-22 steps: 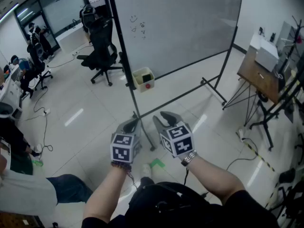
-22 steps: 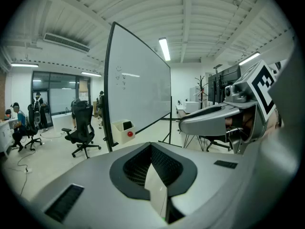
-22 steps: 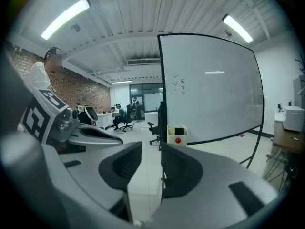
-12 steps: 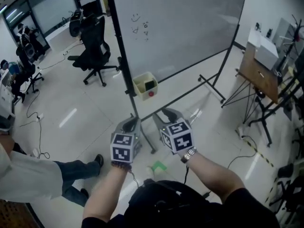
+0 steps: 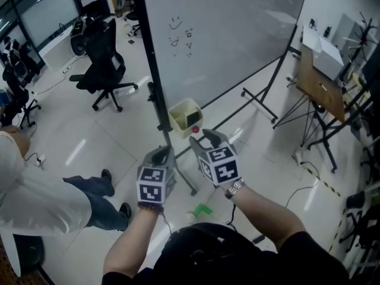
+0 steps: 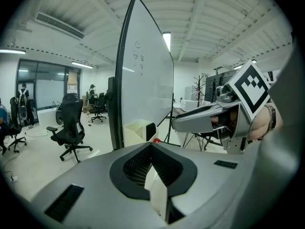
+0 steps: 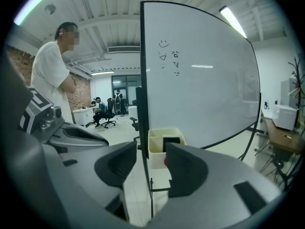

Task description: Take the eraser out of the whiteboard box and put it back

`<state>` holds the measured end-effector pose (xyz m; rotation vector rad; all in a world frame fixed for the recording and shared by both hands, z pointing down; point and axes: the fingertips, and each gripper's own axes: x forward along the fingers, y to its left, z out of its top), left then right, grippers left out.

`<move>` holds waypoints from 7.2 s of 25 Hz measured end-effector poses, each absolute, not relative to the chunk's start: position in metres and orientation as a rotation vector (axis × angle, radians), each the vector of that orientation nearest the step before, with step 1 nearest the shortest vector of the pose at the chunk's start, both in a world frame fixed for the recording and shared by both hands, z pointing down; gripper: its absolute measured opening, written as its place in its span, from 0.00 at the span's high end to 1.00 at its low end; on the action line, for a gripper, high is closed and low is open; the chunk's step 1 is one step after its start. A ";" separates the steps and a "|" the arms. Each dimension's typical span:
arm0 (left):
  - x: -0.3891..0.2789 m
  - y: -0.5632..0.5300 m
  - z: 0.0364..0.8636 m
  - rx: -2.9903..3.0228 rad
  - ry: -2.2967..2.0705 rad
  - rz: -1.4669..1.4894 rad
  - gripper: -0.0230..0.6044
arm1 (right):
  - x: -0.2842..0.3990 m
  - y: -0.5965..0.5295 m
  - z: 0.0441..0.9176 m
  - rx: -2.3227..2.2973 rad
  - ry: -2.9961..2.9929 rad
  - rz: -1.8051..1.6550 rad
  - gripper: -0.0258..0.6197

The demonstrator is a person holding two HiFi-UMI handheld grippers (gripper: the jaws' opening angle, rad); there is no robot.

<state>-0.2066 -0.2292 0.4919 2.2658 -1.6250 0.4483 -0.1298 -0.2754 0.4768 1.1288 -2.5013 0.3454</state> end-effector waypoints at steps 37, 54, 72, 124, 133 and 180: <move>-0.241 -0.321 0.522 2.228 -1.576 0.482 0.96 | -0.158 -0.386 0.553 1.082 -2.289 0.409 0.47; -0.242 -0.317 0.517 2.247 -1.573 0.473 0.96 | -0.156 -0.391 0.526 1.155 -2.311 0.307 0.53; -0.234 -0.290 0.478 2.362 -1.561 0.427 0.96 | -0.137 -0.359 0.458 1.304 -2.355 0.202 0.53; -0.058 -0.108 0.457 2.255 -1.763 0.472 0.96 | 0.007 -0.154 0.431 1.013 -2.598 0.231 0.53; -0.042 -0.085 0.452 2.253 -1.782 0.472 0.96 | 0.019 -0.131 0.430 0.986 -2.615 0.235 0.53; -0.058 -0.068 0.448 2.280 -1.714 0.426 0.96 | 0.008 -0.102 0.422 1.047 -2.593 0.231 0.53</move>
